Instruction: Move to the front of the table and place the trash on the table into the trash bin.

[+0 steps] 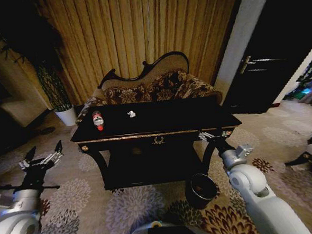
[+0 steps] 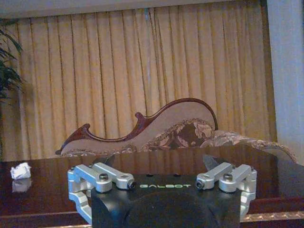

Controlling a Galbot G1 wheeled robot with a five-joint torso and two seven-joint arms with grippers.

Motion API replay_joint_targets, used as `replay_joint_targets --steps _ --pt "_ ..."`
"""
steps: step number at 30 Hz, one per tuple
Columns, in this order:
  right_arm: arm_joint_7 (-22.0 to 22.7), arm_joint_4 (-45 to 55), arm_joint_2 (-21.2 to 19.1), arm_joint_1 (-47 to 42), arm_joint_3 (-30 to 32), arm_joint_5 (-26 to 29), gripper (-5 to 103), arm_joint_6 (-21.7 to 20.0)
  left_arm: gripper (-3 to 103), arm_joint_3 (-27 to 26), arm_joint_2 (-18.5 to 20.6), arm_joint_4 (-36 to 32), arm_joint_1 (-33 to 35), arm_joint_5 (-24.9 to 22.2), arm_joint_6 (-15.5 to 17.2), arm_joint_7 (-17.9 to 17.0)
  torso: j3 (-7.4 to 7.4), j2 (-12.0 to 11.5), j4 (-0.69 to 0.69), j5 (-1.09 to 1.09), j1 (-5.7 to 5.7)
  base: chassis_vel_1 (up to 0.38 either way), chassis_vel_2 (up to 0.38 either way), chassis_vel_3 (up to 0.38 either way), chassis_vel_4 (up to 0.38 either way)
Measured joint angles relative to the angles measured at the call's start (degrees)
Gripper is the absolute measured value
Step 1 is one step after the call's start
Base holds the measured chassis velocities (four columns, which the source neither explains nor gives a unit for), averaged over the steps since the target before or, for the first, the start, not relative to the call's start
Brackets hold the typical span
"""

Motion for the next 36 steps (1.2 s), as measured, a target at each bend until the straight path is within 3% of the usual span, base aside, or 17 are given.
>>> replay_joint_targets --steps 23,32,36 --pt "-0.1 0.4 -0.2 -1.0 -0.9 -1.2 100 -0.1 100 0.3 -0.1 -0.3 0.0 0.1 0.1 -0.1 0.02 0.0 0.0 0.0 0.03 -0.159 0.156 0.169 -0.162" --pt "-0.2 1.3 -1.3 -0.4 -3.1 2.5 100 -2.5 100 -0.1 -0.2 -0.9 0.1 0.1 1.0 -0.2 -0.01 0.0 0.0 0.0 -0.02 -0.016 0.024 0.014 -0.023" --pt "-0.4 0.8 -3.7 1.9 -4.6 4.6 100 -3.4 100 -0.6 -0.3 -0.9 0.1 0.1 1.1 -0.3 -0.01 0.0 0.01 0.0 -0.02 0.0 0.0 0.0 0.0"
